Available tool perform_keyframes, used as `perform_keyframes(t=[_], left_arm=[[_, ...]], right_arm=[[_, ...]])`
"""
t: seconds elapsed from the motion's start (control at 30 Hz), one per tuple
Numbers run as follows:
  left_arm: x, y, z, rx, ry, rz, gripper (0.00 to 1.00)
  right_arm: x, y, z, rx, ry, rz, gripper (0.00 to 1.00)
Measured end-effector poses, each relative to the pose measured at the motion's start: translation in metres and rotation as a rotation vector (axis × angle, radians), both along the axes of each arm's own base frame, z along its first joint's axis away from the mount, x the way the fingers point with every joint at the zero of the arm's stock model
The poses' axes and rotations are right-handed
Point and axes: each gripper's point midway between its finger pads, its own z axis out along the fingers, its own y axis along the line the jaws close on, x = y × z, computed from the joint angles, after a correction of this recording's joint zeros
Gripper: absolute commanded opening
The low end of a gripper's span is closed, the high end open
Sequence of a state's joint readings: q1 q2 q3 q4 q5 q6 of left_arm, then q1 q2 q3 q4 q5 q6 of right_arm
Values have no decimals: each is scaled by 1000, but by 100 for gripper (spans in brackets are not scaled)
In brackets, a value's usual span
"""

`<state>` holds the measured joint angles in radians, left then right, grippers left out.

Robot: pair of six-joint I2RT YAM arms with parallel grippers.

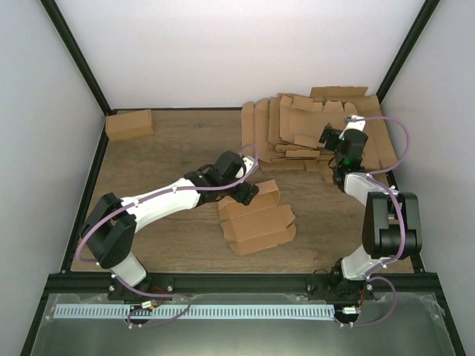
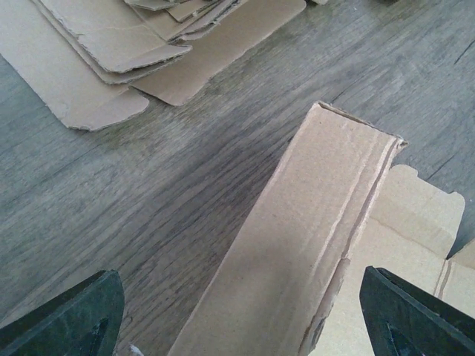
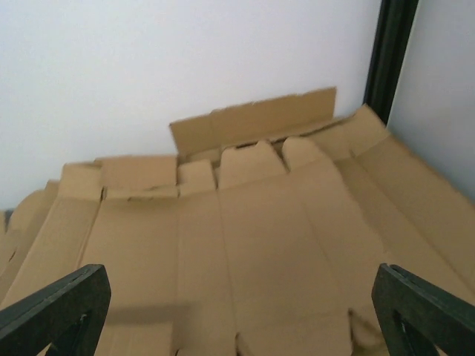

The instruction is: Fold the paper box

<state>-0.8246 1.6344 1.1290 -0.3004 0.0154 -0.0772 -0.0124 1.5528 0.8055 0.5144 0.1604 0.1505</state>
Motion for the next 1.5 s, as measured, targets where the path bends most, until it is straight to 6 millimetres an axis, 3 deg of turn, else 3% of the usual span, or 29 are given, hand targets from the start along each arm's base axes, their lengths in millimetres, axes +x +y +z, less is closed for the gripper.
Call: perform_keyframes(t=[0.13,0.27,0.4,0.57,0.7,0.83,1.07,1.2,1.33,1.5], left_arm=[[2,2,2,-5,-3,8,89],[4,3,2,-7,-4,12,89],[4,3,3,-9,-5,12,89],[4,3,3,-13,-2,12,89],[1,6,7,-37,4,27,90],[-1,24,21,-92,11,81,90],[18,112,34,-219,39,347,83],[24,152,14,-268,124,477,76],[16,183,-29,-291,266,580,71],[8,172,-46,-307,353,546,57]], right_arm=[[24,-18,19,-14,-44,-30,100],[45,-23,42,-58,-95,-10,100],[41,-16,58,-73,-141,32,100],[3,2,53,-58,-153,82,100],[-26,30,35,-43,-126,146,100],[-46,54,24,-31,-114,209,100],[-67,111,18,-9,-114,400,100],[-77,145,11,3,-94,535,100],[-97,190,2,1,-58,703,99],[-119,217,-5,21,-3,835,97]])
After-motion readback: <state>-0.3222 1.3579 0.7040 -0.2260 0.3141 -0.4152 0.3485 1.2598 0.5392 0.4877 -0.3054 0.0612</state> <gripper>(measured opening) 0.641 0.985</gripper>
